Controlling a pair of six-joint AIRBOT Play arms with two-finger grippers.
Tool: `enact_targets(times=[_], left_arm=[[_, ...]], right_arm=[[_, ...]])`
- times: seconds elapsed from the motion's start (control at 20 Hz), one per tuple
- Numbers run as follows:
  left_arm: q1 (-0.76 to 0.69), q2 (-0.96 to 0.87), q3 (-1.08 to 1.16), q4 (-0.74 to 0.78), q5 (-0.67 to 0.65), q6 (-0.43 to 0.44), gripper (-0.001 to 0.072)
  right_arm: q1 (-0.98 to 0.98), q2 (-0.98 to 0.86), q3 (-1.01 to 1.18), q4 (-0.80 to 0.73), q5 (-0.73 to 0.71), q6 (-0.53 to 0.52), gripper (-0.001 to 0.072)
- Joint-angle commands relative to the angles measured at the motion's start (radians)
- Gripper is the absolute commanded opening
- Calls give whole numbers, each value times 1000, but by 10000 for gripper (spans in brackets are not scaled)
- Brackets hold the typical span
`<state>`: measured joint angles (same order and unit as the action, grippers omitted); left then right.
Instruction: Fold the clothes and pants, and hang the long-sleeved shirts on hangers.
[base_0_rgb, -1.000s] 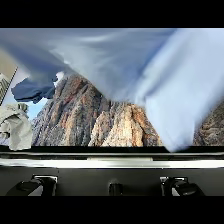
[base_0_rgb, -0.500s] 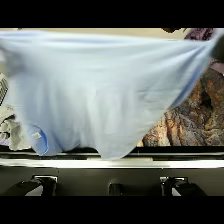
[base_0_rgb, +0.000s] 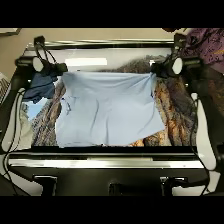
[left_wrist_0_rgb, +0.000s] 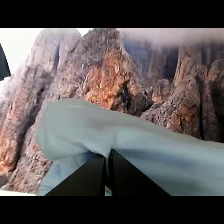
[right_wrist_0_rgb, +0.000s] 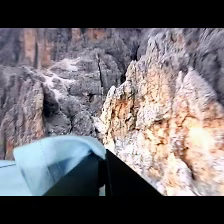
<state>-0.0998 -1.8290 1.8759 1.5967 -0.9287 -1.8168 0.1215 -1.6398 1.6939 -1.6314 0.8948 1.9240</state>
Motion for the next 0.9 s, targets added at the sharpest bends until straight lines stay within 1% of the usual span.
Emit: enact_targets(times=[0.0, 0.05, 0.1, 0.15, 0.2, 0.25, 0.3, 0.4, 0.45, 0.55, 0.6, 0.65, 0.7, 0.75, 0.85], left_arm=[[1, -114, 0, -41, 14, -35, 61], [1, -115, 0, -42, 0, -35, 84], [6, -111, 9, -42, -27, -35, 243], [16, -108, 32, -45, -74, -35, 475], [30, -104, 68, -45, -150, -35, 629], [49, -97, 105, -46, -238, -35, 631], [74, -86, 137, -44, -342, -34, 629], [132, -32, 129, -39, -486, -30, 621], [161, -2, 106, -31, -532, -19, 617], [220, 72, 27, -15, -592, -2, 617], [248, 121, -37, -15, -601, 8, 616], [270, 170, -107, -14, -600, 14, 616], [294, 224, -189, -14, -597, 14, 616], [316, 275, -272, -14, -593, 14, 616], [346, 360, -417, -14, -577, 14, 616]], right_arm=[[0, -161, 1, 27, -89, 145, 45], [0, -178, 1, 56, -77, 145, 74], [0, -187, 1, 81, -57, 145, 147], [0, -186, 2, 100, -29, 145, 219], [-1, -175, 2, 106, 8, 144, 347], [-9, -156, 2, 121, 55, 126, 487], [-35, -132, 2, 163, 105, 72, 558], [-144, -82, 2, 315, 239, -101, 562], [-208, -62, 2, 366, 311, -173, 562], [-337, -28, -17, 399, 441, -282, 559], [-395, -10, -49, 409, 498, -355, 550], [-450, 10, -101, 445, 525, -393, 549], [-508, 41, -185, 520, 525, -441, 545], [-550, 72, -273, 555, 529, -495, 545], [-616, 143, -485, 607, 488, -537, 545]])
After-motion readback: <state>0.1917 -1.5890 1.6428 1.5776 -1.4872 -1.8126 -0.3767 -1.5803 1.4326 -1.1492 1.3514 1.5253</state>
